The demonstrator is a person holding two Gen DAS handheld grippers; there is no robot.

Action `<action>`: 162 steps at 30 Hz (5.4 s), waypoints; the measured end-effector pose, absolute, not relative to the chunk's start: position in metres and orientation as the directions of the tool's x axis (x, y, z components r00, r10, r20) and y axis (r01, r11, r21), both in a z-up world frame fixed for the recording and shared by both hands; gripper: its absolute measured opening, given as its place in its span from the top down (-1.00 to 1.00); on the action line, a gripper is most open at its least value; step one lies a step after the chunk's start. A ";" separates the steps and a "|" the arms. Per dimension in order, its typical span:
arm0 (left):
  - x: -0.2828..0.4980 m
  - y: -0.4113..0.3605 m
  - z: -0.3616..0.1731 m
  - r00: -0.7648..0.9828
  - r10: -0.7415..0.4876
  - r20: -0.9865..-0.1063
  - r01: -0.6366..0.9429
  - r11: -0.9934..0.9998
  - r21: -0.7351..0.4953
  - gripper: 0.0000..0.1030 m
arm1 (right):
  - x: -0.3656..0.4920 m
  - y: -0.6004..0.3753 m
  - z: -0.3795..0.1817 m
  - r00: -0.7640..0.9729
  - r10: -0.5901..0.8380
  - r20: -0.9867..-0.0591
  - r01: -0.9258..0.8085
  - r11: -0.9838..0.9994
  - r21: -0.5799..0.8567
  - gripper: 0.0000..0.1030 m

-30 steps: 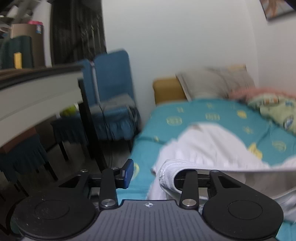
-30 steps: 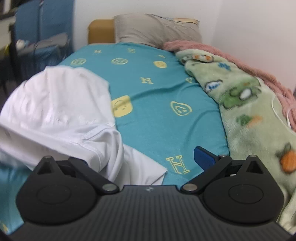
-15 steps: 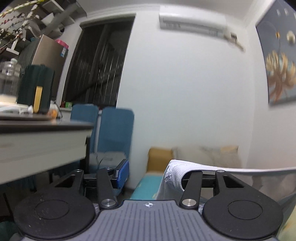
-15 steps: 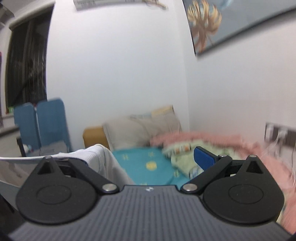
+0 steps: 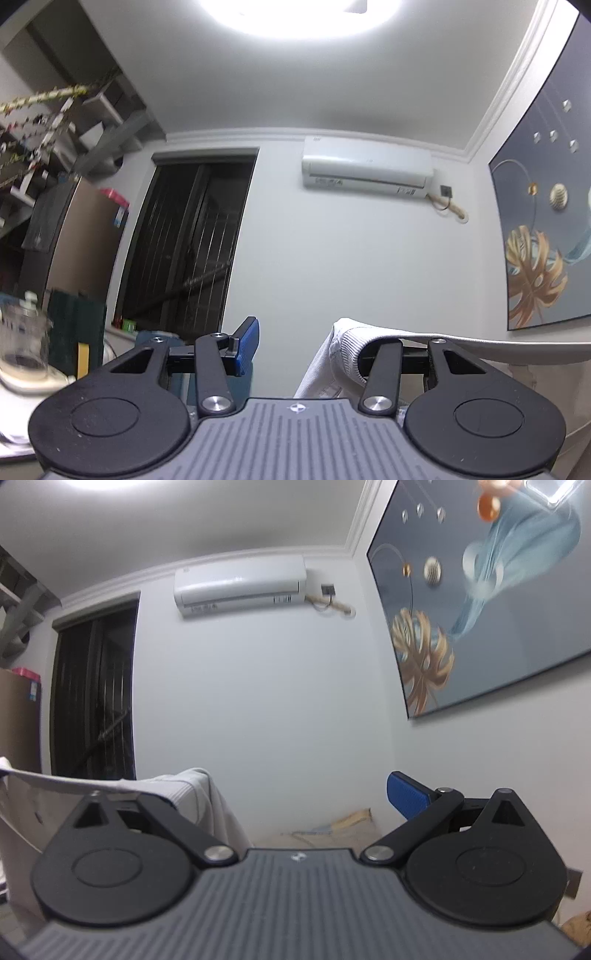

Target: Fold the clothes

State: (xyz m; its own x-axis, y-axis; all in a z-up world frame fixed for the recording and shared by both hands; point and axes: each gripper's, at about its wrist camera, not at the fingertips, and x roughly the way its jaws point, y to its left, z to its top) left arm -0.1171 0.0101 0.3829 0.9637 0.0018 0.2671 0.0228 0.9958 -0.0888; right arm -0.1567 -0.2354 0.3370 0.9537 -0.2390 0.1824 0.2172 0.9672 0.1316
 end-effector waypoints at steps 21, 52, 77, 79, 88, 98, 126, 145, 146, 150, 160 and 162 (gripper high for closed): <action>0.103 -0.017 0.247 0.995 -0.006 -0.102 0.004 1.000 -0.020 0.06 | 0.027 -0.271 0.218 0.959 -0.226 -0.169 0.245 0.964 0.103 -1.00; 0.587 -0.046 -0.152 0.599 -0.154 -0.786 0.163 0.984 -0.069 -0.60 | 0.523 -0.338 -0.156 0.605 0.173 -0.777 0.109 0.949 0.297 -0.99; 0.317 0.035 -0.100 0.792 -0.161 -0.589 0.044 0.977 -0.209 -0.88 | 0.126 -0.268 -0.094 0.797 0.037 -0.603 0.214 0.916 0.339 -1.00; 0.314 0.077 -0.117 0.782 -0.139 -0.608 -0.048 0.959 -0.281 -0.83 | 0.131 -0.265 -0.102 0.787 0.066 -0.614 0.201 0.913 0.355 -1.00; 0.336 0.187 -0.188 0.737 -0.197 -0.646 -0.246 0.812 -0.529 -0.33 | 0.167 -0.257 -0.136 0.773 0.087 -0.628 0.174 0.924 0.342 -1.00; 0.366 0.174 -0.195 0.757 -0.197 -0.623 -0.098 0.908 -0.407 0.90 | 0.198 -0.262 -0.169 0.732 0.066 -0.678 0.241 0.906 0.349 -1.00; 0.366 0.117 -0.093 0.785 0.023 -0.619 -0.076 0.995 -0.059 -0.17 | 0.203 -0.243 -0.149 0.847 -0.012 -0.531 0.145 0.967 0.210 -0.99; 0.102 0.015 -0.033 0.817 -0.143 -0.558 0.136 0.989 -0.054 -0.58 | 0.111 -0.243 -0.054 0.908 0.045 -0.416 0.107 0.936 0.336 -0.99; 0.099 0.013 -0.027 0.816 -0.141 -0.560 0.125 0.990 -0.067 -0.58 | 0.109 -0.244 -0.052 0.906 0.049 -0.420 0.115 0.927 0.357 -0.99; 0.102 0.015 -0.006 0.826 -0.145 -0.544 0.095 0.988 -0.120 -0.58 | 0.105 -0.246 -0.043 0.907 0.035 -0.420 0.142 0.913 0.382 -0.99; 0.100 0.017 -0.034 0.827 -0.133 -0.546 0.085 0.990 -0.113 -0.60 | 0.111 -0.258 -0.068 0.907 0.047 -0.418 0.145 0.898 0.416 -0.99; 0.105 0.019 -0.046 0.817 -0.125 -0.563 0.086 0.992 -0.097 -0.60 | 0.120 -0.268 -0.081 0.903 0.070 -0.424 0.147 0.876 0.459 -0.98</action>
State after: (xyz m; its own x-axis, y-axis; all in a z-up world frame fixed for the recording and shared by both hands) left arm 0.1054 0.0194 -0.0459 0.8171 -0.1255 -0.5626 0.0857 0.9916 -0.0968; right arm 0.1203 -0.2677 -0.0805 0.9029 0.0701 -0.4240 0.1473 0.8764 0.4586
